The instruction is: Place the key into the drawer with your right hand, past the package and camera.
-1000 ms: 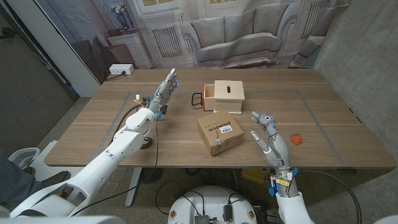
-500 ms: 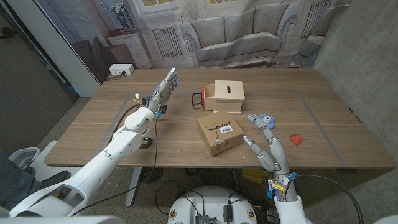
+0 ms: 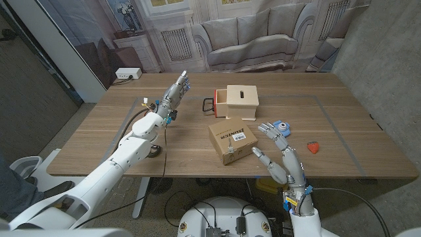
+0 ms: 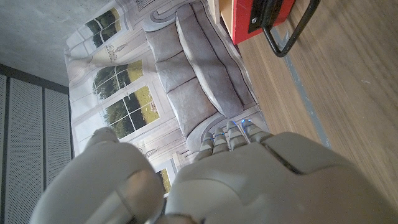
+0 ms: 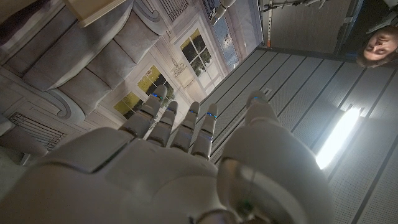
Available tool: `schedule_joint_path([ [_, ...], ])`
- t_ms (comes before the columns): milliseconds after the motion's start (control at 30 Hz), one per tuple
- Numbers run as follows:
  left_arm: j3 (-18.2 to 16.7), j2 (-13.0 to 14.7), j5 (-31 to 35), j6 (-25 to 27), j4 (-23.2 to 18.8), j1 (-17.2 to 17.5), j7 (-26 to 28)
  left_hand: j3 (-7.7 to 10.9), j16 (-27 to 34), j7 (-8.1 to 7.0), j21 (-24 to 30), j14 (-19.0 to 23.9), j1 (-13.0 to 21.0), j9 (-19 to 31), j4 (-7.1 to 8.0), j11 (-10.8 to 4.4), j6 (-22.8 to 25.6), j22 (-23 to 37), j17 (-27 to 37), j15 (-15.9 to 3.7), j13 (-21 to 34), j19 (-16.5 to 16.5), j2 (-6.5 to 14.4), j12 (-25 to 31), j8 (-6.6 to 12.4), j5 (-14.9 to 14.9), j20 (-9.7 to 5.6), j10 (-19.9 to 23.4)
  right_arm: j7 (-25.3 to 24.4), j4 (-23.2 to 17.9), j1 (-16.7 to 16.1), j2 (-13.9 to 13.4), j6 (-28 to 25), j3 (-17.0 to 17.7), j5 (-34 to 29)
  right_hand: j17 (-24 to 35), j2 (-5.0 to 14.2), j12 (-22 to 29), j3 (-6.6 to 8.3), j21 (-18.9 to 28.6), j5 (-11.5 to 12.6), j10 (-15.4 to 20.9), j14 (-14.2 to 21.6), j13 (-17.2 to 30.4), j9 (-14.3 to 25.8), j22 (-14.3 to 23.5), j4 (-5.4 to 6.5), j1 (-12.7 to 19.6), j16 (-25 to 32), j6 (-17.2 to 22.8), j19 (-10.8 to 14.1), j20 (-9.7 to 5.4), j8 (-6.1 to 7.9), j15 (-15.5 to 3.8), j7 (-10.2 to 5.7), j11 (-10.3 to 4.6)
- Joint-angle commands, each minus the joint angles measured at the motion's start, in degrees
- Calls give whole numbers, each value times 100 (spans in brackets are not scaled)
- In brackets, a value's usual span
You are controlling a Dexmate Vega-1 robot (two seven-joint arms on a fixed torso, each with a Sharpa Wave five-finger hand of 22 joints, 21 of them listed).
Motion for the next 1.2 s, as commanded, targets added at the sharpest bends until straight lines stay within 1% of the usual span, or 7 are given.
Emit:
schedule_joint_path([
  [33,26,-24,53,-23,-14,19,49,-42,7,0,-16,15,29,33,27,-18,10,14,16,20,15,-20,3,-33,-9,-21,-90,17,-1087,-560,-52,-1338,-1591,-916,-295,-2,-31,18,23,-34,64,37,69,10,14,29,-58,124,-3,58,65,-567,41,-553,-44,-40],
  [300,23,-70,43,-101,68,46,47,-51,7,5,-17,17,32,33,28,-13,17,14,17,25,15,-22,6,-38,-10,-22,-89,15,-1168,-923,-136,-1932,-2693,-1327,-213,-6,-76,-4,88,-74,111,43,78,12,29,24,-122,385,-29,134,93,-593,49,-590,-88,-70],
  [433,45,-105,33,-121,146,37,14,-55,7,7,-17,18,33,33,29,-12,17,14,17,25,15,-20,7,-39,-12,-23,-84,16,-1168,-1078,-133,-2201,-3062,-1495,-114,-5,-115,-9,111,-94,136,64,111,13,39,25,-125,512,-31,241,118,-603,76,-596,-95,-104],
  [533,62,-129,32,-129,189,29,-1,-59,6,7,-17,18,34,34,29,-17,19,14,17,20,15,-22,9,-40,-13,-24,-83,16,-1149,-1190,-134,-2378,-3313,-1598,-53,-2,-131,-6,120,-104,145,92,119,14,44,26,-116,565,-34,321,132,-608,99,-613,-95,-91],
  [833,73,-157,29,-114,221,42,31,-69,4,4,-18,16,37,34,31,-25,17,14,17,25,15,-23,12,-43,-17,-25,-74,17,-974,-1482,-172,-2804,-3930,-1808,166,0,-165,-11,142,-127,163,115,129,15,52,28,-112,684,-43,395,154,-614,107,-615,-122,-104],
  [967,84,-161,28,-87,220,39,36,-74,4,4,-18,17,39,34,31,-22,17,14,18,24,15,-23,14,-45,-19,-25,-72,17,-809,-1648,-220,-2965,-4323,-1855,106,0,-179,-21,153,-138,170,105,130,15,55,28,-115,737,-46,417,157,-608,107,-613,-128,-93],
  [1200,104,-185,29,-71,230,33,41,-82,1,4,-18,11,42,34,32,-22,18,14,18,26,16,-24,17,-48,-21,-26,-69,15,-737,-1764,-178,-3169,-4734,-1994,47,2,-186,-45,189,-164,187,73,120,17,61,30,-119,871,-57,393,159,-612,79,-612,-146,-96],
])
